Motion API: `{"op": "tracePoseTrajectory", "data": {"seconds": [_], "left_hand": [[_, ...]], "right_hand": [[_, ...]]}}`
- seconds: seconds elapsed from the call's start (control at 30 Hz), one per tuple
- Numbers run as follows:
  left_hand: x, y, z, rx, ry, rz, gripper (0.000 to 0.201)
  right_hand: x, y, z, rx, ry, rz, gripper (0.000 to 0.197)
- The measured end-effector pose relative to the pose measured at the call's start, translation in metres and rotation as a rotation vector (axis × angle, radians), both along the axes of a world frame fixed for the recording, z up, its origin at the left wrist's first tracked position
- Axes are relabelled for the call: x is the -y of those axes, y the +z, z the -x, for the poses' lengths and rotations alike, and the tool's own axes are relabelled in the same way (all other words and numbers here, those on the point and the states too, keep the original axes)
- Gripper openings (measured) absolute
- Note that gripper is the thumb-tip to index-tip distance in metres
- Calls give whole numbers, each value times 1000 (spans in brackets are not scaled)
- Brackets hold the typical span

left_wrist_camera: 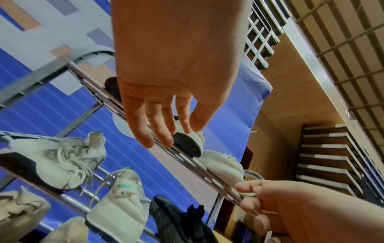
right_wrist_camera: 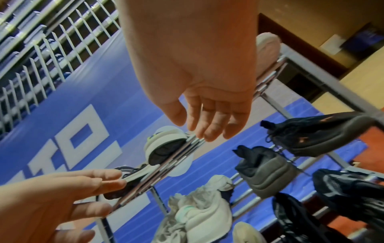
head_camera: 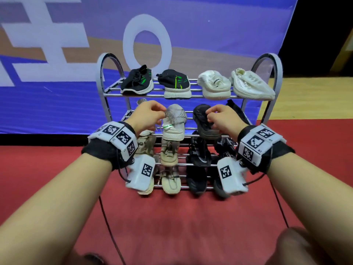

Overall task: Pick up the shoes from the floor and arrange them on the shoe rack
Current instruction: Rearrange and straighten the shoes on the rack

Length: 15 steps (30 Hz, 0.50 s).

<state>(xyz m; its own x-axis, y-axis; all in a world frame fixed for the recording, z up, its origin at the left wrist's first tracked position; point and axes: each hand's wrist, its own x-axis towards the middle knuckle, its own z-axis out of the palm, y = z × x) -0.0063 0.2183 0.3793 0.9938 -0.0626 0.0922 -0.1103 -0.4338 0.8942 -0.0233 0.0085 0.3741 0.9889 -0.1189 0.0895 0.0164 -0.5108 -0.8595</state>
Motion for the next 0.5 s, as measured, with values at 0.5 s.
{"op": "tracePoseTrajectory", "data": {"seconds": [0.5], "left_hand": [[-54,10,-54,96,484,459,40]], "right_hand": [[-72,10,-53,313,-22,29,44]]}}
